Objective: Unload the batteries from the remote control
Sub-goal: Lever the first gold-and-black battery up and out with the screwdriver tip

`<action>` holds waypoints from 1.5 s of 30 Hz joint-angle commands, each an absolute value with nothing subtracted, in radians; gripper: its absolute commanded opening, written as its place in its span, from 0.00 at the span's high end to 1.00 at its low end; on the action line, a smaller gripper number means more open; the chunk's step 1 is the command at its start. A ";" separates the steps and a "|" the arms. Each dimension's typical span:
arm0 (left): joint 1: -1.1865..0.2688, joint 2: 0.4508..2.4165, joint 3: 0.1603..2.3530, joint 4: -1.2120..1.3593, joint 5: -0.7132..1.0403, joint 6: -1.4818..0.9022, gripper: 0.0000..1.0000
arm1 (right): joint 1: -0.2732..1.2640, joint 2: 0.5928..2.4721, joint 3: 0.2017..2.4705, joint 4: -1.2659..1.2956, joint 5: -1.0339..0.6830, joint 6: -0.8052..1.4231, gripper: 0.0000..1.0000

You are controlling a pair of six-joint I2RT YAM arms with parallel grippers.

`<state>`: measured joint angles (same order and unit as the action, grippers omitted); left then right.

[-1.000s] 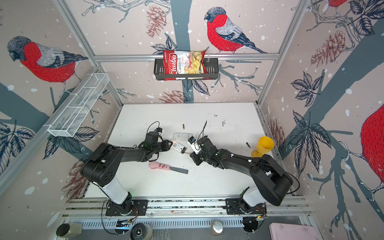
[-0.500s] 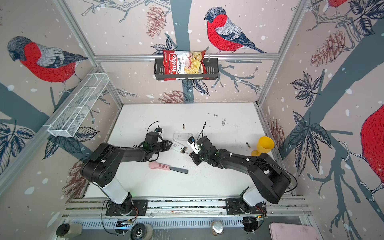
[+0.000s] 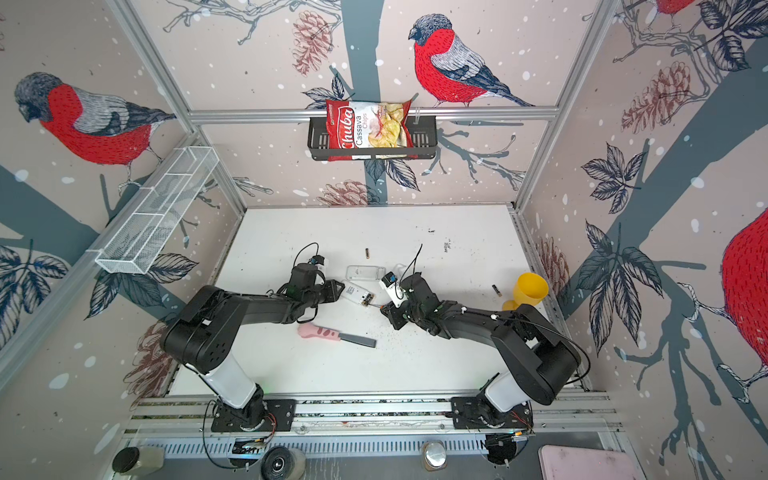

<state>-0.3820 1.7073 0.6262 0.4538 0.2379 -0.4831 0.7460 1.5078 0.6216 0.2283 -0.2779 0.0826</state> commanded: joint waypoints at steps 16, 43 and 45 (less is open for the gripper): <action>-0.384 1.711 0.624 0.396 0.265 -0.481 0.68 | 0.711 1.524 0.618 0.304 -0.354 0.116 1.00; -0.383 1.707 0.622 0.394 0.261 -0.479 0.68 | 0.640 1.543 0.633 0.362 -0.400 0.147 1.00; -0.384 1.710 0.622 0.394 0.262 -0.479 0.68 | 0.641 1.528 0.625 0.358 -0.407 0.146 1.00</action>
<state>-0.3820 1.7069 0.6258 0.4545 0.2386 -0.4828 0.6399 1.5433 0.6289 0.3244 -0.3923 0.1371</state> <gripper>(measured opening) 0.318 0.225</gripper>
